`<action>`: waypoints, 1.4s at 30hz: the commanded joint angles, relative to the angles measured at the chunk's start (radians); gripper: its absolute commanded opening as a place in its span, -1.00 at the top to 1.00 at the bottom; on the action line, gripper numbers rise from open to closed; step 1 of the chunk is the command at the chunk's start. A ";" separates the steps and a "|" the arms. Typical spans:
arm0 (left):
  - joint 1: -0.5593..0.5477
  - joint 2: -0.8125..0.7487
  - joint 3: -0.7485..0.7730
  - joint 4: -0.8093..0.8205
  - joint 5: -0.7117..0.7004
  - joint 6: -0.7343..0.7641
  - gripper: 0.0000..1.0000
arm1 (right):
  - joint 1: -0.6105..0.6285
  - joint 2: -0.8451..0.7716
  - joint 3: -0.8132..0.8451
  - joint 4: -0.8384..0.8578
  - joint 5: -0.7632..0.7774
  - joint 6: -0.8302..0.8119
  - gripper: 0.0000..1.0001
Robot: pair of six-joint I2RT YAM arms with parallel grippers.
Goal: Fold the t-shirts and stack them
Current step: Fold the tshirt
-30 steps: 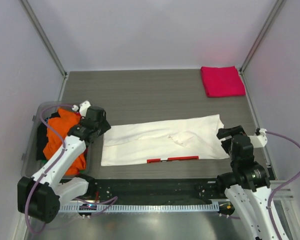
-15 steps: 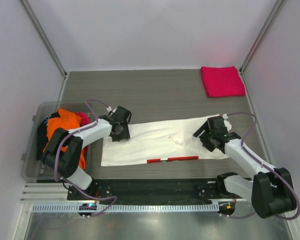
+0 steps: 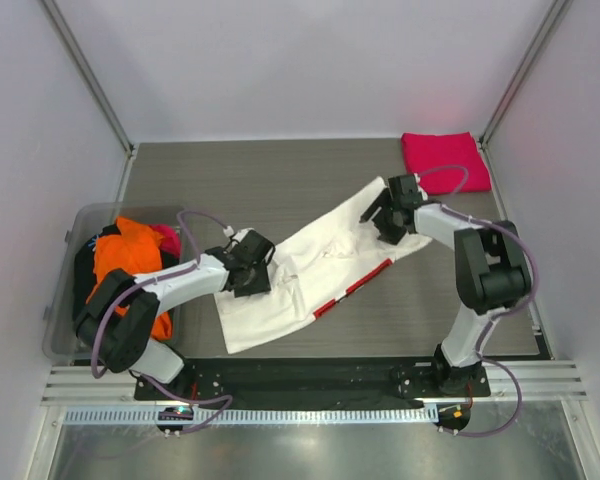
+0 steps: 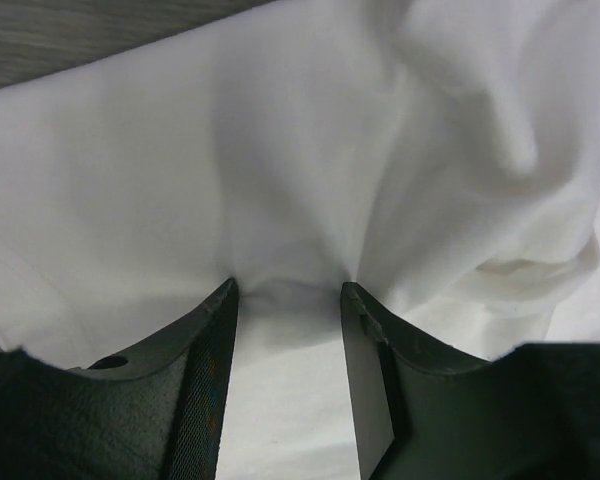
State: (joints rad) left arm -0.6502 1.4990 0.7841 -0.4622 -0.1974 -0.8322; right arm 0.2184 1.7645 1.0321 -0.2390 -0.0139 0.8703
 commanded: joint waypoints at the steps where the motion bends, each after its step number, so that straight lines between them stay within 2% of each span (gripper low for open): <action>1: -0.086 0.040 -0.085 -0.036 0.144 -0.152 0.06 | 0.002 0.234 0.164 0.009 -0.095 -0.070 -0.48; 5: -0.233 0.070 -0.094 0.070 0.229 -0.267 0.05 | 0.009 0.449 0.490 -0.048 -0.144 -0.100 -0.47; 8: -0.325 0.122 -0.045 0.132 0.289 -0.343 0.03 | 0.016 0.590 0.632 -0.057 -0.202 -0.085 -0.46; 13: -0.397 0.214 0.066 0.146 0.381 -0.369 -0.02 | 0.038 0.763 0.948 -0.100 -0.224 -0.076 -0.45; 15: -0.422 0.210 0.089 0.126 0.377 -0.377 -0.04 | 0.041 0.817 1.052 -0.137 -0.209 -0.073 -0.45; 21: -0.514 0.074 0.147 -0.016 0.274 -0.404 -0.07 | 0.042 0.860 1.197 -0.145 -0.210 -0.082 -0.47; 27: -0.589 -0.005 0.334 -0.280 0.060 -0.346 -0.15 | 0.039 0.780 1.221 -0.140 -0.239 -0.089 -0.58; 31: -0.589 -0.068 0.379 -0.400 -0.064 -0.294 -0.20 | 0.038 0.701 1.275 -0.143 -0.293 -0.105 -0.80; 34: -0.586 -0.140 0.403 -0.461 -0.176 -0.243 -0.22 | 0.036 0.549 1.252 -0.143 -0.294 -0.140 -0.85; 37: -0.580 -0.201 0.412 -0.507 -0.258 -0.222 -0.25 | 0.035 0.420 1.134 -0.155 -0.273 -0.191 -0.86; 40: -0.571 -0.264 0.382 -0.518 -0.296 -0.216 -0.32 | 0.036 0.178 0.874 -0.174 -0.200 -0.234 -0.86; 41: -0.569 -0.285 0.368 -0.517 -0.309 -0.217 -0.33 | 0.036 0.114 0.712 -0.189 -0.169 -0.237 -0.86; 42: -0.568 -0.302 0.351 -0.512 -0.312 -0.220 -0.33 | 0.036 -0.030 0.630 -0.207 -0.128 -0.237 -0.84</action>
State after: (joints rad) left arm -1.2274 1.2530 1.1568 -0.9253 -0.4019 -1.0683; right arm 0.2523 1.9976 1.8355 -0.4053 -0.2306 0.6903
